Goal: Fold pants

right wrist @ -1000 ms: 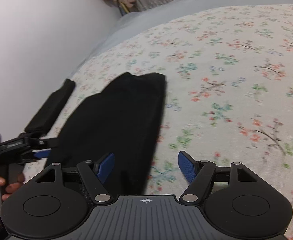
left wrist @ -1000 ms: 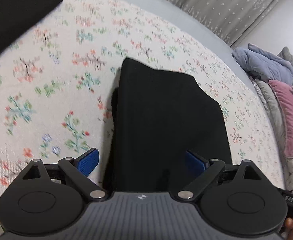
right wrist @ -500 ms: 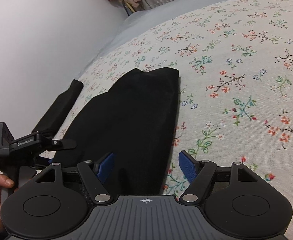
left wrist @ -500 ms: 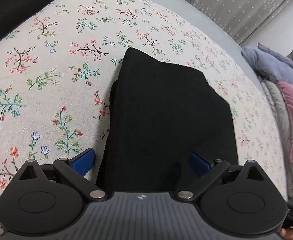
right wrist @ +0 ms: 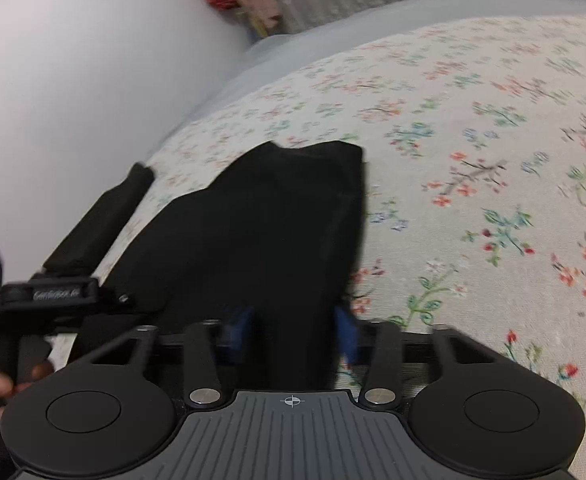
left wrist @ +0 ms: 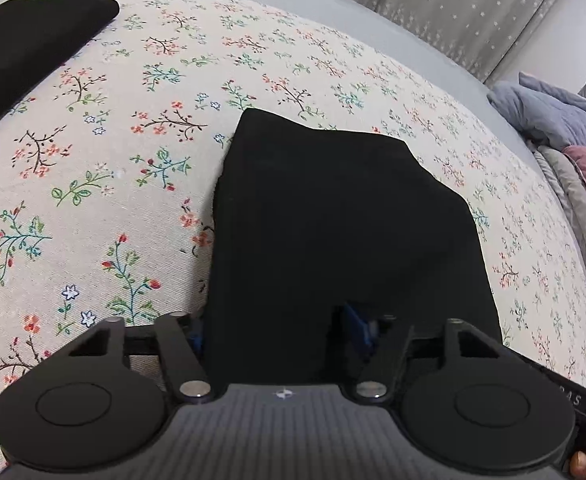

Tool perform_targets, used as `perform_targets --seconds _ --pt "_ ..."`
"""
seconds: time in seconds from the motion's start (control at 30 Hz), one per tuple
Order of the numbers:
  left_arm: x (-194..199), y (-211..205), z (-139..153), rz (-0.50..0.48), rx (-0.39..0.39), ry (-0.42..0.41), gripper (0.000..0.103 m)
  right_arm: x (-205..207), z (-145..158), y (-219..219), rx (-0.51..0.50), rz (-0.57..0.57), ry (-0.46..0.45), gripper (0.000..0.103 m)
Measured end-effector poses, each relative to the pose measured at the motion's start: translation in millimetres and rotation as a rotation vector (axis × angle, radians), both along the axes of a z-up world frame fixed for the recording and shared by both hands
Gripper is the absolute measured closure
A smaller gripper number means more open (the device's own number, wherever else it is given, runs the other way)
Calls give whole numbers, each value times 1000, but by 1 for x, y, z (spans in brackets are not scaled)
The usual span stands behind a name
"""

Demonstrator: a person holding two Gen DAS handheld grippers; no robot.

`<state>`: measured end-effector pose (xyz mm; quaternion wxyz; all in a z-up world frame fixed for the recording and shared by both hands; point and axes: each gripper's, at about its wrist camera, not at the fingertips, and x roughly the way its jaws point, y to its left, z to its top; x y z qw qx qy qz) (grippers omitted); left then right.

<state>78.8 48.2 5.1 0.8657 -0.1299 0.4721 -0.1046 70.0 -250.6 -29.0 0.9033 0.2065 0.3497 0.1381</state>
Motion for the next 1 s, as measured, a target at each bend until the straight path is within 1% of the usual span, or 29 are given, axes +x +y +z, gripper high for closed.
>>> perform_targets --seconds 0.03,0.07,0.13,0.17,0.23,0.33,0.43,0.6,0.83,0.93,1.0 --pt "-1 0 1 -4 1 -7 48 1 -1 -2 9 -14 8 75" --pt "-2 -1 2 -4 7 -14 50 2 -1 -3 15 -23 13 77" --pt "-5 -2 4 5 11 -32 57 2 0 -2 -5 -32 16 84" --pt "-6 -2 4 8 11 -37 59 2 2 1 -27 -32 13 86" --pt "-6 -3 7 16 -3 -42 67 0 9 9 -86 -26 -1 90" --pt "-8 -3 12 20 -31 -53 76 -3 17 17 -162 -15 -28 93" --pt "-12 -13 19 6 -32 -83 79 -6 28 22 -234 2 -74 95" --pt "-9 -39 31 -28 -53 -126 80 -13 50 20 -354 10 -158 96" --pt "4 -94 59 -80 -74 -212 80 -14 77 -19 -393 -60 -224 96" --pt "11 -123 67 -112 -70 -239 80 -14 85 -45 -384 -114 -238 96" --pt "18 -141 67 -132 -60 -252 80 -12 88 -65 -362 -154 -234 96"
